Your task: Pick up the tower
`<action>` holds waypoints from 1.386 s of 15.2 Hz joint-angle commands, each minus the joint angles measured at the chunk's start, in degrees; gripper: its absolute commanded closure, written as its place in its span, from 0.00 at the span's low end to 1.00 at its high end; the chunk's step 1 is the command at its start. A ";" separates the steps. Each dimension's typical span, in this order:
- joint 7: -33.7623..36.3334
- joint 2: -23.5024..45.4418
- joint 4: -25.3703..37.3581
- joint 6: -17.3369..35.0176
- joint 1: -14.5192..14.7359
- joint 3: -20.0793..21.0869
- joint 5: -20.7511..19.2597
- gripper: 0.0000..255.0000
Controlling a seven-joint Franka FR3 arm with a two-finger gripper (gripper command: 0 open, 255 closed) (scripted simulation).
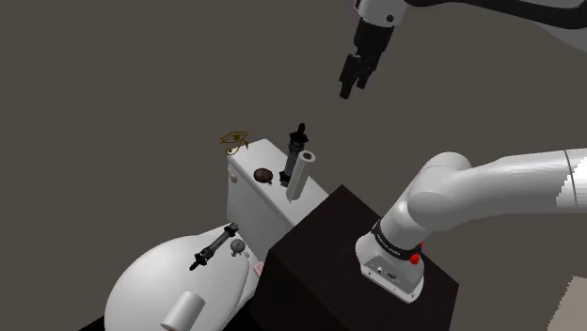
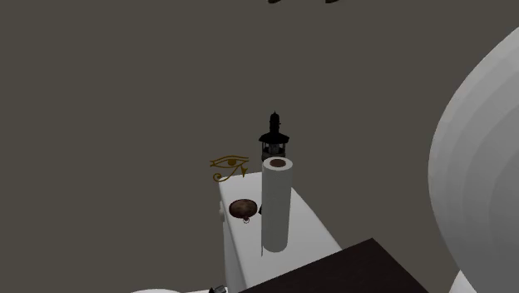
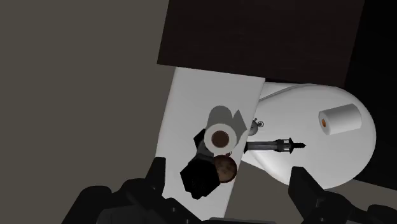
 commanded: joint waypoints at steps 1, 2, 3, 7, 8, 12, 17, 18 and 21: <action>0.00 0.00 0.00 0.00 0.00 0.00 0.00 0.00; 0.99 1.73 -0.34 1.53 -0.44 -0.41 0.65 0.00; 1.94 3.49 -0.63 3.07 -0.86 -0.83 1.32 0.00; 5.31 10.95 -1.29 9.14 -2.29 -2.60 4.18 0.00; 6.04 12.91 -1.33 10.64 -2.59 -3.06 4.96 0.00; 8.39 21.02 -1.00 16.43 -3.54 -4.98 8.50 0.00; 9.96 31.71 0.50 22.99 -4.29 -7.41 14.16 0.00; 10.08 33.91 0.95 24.17 -4.42 -7.87 15.50 0.00; 10.02 40.61 2.60 27.36 -4.82 -9.08 19.99 0.00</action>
